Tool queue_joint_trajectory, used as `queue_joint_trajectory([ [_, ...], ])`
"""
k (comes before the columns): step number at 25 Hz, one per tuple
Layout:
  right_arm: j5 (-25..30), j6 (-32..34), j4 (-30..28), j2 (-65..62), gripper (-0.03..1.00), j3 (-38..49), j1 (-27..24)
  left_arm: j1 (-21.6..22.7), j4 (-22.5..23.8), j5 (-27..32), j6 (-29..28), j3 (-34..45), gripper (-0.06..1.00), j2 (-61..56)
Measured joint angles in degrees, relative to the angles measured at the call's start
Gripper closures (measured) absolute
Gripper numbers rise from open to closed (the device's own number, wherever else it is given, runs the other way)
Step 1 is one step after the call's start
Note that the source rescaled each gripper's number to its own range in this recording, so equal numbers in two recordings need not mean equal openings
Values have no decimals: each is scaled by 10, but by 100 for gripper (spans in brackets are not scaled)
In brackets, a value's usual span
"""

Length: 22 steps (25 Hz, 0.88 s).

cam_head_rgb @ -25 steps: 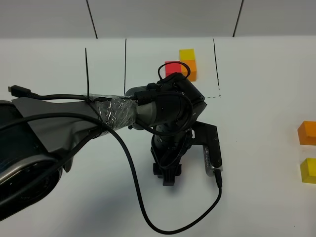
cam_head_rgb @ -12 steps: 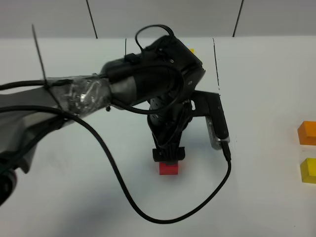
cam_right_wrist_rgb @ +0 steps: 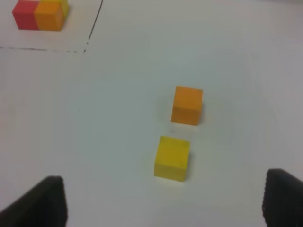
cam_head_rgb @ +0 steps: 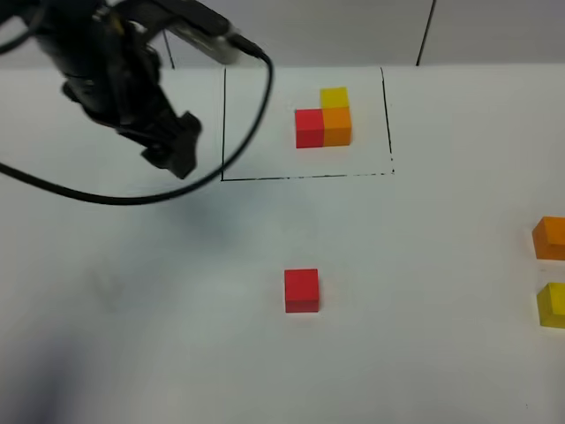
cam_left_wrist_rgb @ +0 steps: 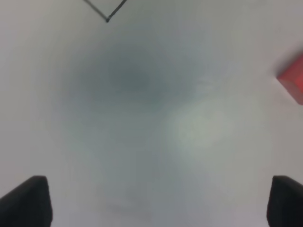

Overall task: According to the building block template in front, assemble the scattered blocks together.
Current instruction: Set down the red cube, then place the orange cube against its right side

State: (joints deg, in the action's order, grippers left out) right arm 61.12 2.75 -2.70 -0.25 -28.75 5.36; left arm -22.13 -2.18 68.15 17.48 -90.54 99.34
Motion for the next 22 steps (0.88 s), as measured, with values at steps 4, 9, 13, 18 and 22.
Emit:
queue_joint_trajectory([
  [4, 0, 0, 0, 0, 27, 0, 0, 82, -9, 1, -6, 107, -3, -113],
  [9, 0, 0, 0, 0, 27, 0, 0, 126, -10, -26, -51, 250, -1, -309],
  [13, 0, 0, 0, 0, 27, 0, 0, 126, -23, -28, -127, 343, 0, -464],
  [18, 0, 0, 0, 0, 27, 0, 0, 126, -19, -27, -175, 453, 2, -636],
  [22, 0, 0, 0, 0, 27, 0, 0, 126, -16, -30, -175, 516, 3, -771],
])
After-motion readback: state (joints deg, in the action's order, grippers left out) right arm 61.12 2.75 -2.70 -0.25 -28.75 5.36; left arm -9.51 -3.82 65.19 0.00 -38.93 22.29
